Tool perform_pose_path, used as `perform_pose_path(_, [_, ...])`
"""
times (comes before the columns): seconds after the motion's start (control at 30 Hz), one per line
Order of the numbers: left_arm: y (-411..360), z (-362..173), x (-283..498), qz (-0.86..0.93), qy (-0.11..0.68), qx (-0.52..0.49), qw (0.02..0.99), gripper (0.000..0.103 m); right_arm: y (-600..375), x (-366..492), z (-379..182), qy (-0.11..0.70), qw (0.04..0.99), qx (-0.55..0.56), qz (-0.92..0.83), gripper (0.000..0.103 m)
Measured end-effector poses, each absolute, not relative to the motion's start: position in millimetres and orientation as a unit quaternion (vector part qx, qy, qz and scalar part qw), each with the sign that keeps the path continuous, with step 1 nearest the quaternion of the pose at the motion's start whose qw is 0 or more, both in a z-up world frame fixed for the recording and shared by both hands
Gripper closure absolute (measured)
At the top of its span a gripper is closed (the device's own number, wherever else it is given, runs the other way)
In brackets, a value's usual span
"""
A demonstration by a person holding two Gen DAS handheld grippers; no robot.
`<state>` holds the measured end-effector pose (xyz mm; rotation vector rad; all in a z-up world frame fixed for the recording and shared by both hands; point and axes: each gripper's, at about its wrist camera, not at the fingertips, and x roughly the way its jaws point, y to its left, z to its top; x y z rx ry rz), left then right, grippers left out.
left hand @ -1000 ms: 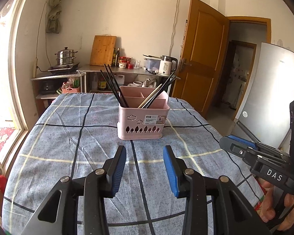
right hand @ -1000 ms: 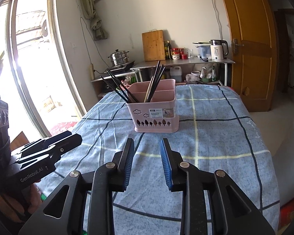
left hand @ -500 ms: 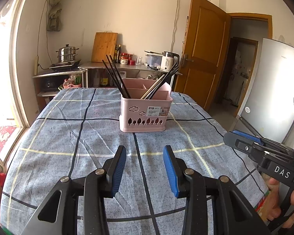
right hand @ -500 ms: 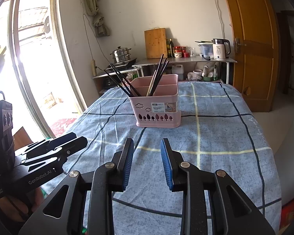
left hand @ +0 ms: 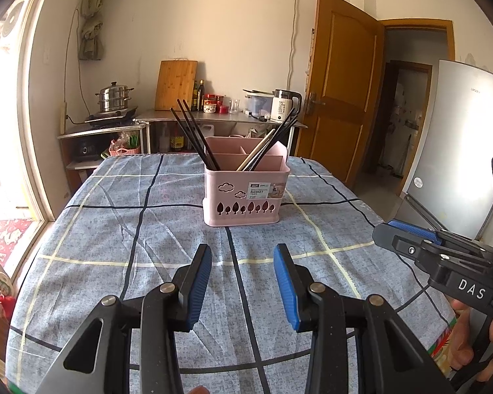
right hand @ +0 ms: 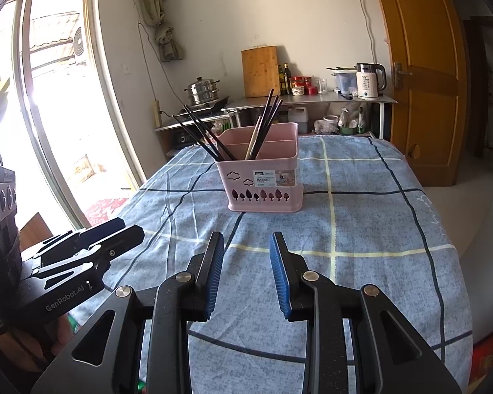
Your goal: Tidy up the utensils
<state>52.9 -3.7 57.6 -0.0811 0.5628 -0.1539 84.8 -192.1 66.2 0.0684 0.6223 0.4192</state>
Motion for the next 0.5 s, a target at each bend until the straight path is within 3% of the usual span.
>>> perform_pose_path(0.5, [-3.6, 58.8, 49.5, -0.074, 0.272, -0.036, 0.959, 0.064, -190.2, 83.3, 63.9, 0.305, 0.929, 0.032, 0.205, 0.073])
